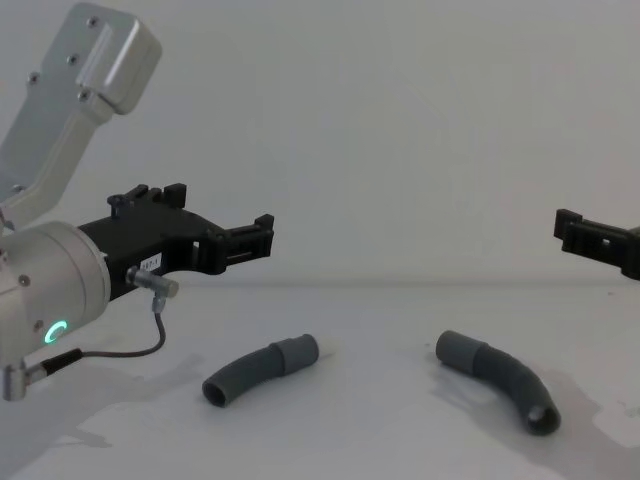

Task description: Use both hands to pick up one end of the pipe from the table, align the ends, and insert them.

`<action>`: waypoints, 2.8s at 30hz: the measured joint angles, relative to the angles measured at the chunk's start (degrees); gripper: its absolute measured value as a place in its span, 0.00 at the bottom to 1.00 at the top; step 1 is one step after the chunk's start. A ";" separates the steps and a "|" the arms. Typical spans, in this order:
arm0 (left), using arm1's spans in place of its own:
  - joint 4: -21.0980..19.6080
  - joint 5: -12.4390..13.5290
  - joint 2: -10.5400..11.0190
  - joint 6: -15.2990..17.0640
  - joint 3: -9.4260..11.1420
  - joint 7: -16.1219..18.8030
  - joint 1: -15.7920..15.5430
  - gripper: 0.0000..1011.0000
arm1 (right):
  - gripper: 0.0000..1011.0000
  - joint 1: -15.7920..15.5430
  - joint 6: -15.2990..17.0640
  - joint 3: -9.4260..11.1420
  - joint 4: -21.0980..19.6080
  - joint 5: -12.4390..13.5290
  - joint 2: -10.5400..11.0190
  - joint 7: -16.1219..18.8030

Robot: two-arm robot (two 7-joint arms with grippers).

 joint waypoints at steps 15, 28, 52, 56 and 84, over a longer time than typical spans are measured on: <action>0.00 0.00 0.00 0.00 0.00 0.00 0.00 0.99 | 0.99 0.00 0.00 0.00 0.00 0.00 0.00 0.00; 0.00 0.00 0.00 0.00 0.00 0.00 0.00 0.99 | 0.99 0.00 0.00 0.00 0.00 0.00 0.00 0.00; -0.17 -0.97 2.80 6.43 -0.43 -4.44 -0.95 0.99 | 0.99 0.00 0.00 0.00 0.00 0.00 0.00 0.00; -0.27 -1.56 4.06 9.11 -0.39 -6.91 -1.64 0.99 | 0.99 0.00 0.00 0.00 0.00 0.00 0.00 0.00; 5.15 -4.95 6.46 17.24 1.83 -23.88 -11.39 0.99 | 0.99 0.00 0.00 0.00 0.00 0.00 0.00 0.00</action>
